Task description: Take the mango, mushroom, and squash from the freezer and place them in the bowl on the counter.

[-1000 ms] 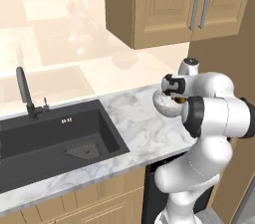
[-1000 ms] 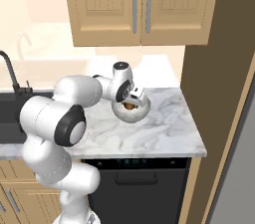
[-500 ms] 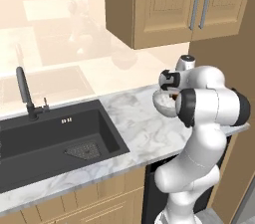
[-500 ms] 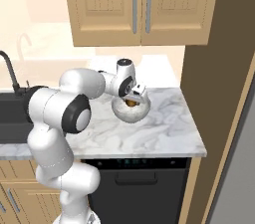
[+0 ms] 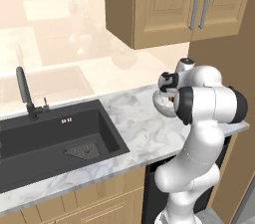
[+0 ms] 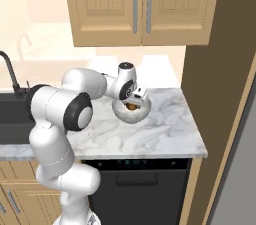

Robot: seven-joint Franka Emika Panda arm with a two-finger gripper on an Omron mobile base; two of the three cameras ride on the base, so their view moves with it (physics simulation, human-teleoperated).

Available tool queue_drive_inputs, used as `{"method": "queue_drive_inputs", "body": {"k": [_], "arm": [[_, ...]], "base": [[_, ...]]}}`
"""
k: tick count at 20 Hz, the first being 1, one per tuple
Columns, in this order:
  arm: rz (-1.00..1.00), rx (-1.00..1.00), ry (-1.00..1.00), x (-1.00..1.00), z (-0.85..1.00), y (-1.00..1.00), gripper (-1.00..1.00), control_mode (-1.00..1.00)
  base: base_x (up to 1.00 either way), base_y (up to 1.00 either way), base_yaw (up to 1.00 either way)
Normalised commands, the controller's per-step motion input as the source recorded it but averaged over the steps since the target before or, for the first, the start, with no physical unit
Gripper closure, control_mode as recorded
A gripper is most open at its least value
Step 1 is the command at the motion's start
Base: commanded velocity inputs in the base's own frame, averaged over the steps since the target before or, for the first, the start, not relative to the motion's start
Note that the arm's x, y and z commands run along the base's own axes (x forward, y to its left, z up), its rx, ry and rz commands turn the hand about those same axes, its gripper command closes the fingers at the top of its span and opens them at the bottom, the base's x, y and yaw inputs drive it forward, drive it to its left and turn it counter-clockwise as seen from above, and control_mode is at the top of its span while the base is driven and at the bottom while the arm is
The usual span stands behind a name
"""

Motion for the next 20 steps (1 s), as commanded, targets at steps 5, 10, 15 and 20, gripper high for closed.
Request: {"method": "queue_drive_inputs", "body": {"k": [5, 10, 15, 20], "arm": [[0.01, 0.00, 0.00, 0.00, -0.03, 0.04, 1.00, -1.00], [0.00, 0.00, 0.00, 0.00, -0.01, 0.17, -1.00, -1.00], [0.00, 0.00, 0.00, 0.00, 0.00, 0.04, -1.00, -1.00], [0.00, 0.00, -0.01, 0.00, 0.00, 0.00, -1.00, -1.00]], "base": [[0.00, 0.00, 0.00], [0.00, 0.00, 0.00], [0.00, 0.00, 0.00], [0.00, 0.00, 0.00]]}}
